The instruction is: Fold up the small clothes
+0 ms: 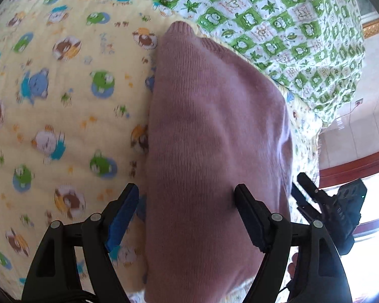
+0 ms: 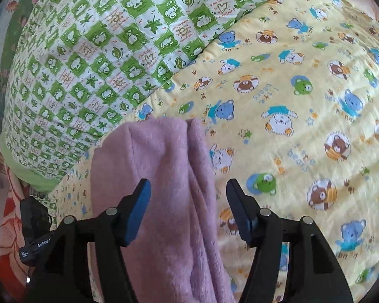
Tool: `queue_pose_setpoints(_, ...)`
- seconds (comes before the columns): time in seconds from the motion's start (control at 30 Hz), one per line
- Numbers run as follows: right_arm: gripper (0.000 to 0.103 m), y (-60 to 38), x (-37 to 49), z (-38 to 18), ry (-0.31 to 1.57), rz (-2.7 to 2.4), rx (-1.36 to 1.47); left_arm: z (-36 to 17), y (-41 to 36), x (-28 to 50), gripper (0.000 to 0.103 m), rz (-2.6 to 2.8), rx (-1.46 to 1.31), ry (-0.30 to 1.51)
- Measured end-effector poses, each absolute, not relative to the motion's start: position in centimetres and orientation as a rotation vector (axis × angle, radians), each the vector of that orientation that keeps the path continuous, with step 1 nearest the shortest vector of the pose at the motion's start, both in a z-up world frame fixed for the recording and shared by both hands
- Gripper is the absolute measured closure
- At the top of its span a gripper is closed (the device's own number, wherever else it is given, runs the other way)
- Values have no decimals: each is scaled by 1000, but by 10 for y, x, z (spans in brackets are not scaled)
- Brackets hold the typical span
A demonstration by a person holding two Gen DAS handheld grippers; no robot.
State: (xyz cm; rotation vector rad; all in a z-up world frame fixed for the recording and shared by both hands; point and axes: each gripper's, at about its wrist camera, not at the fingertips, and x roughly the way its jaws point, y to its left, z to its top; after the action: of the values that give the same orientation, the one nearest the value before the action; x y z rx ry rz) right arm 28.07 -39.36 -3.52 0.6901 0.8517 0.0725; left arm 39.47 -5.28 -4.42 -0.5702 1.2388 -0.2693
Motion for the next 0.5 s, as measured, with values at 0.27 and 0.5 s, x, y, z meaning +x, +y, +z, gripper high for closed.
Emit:
queue_pose_setpoints(0.27,38,-371,251,-62,955,116,684,-56,-77,362,21,-285,-572,1284)
queue_pose_setpoints(0.5,38,-374,235,-77,964,99,688,-78,-78,358,15,-284,-582,1288)
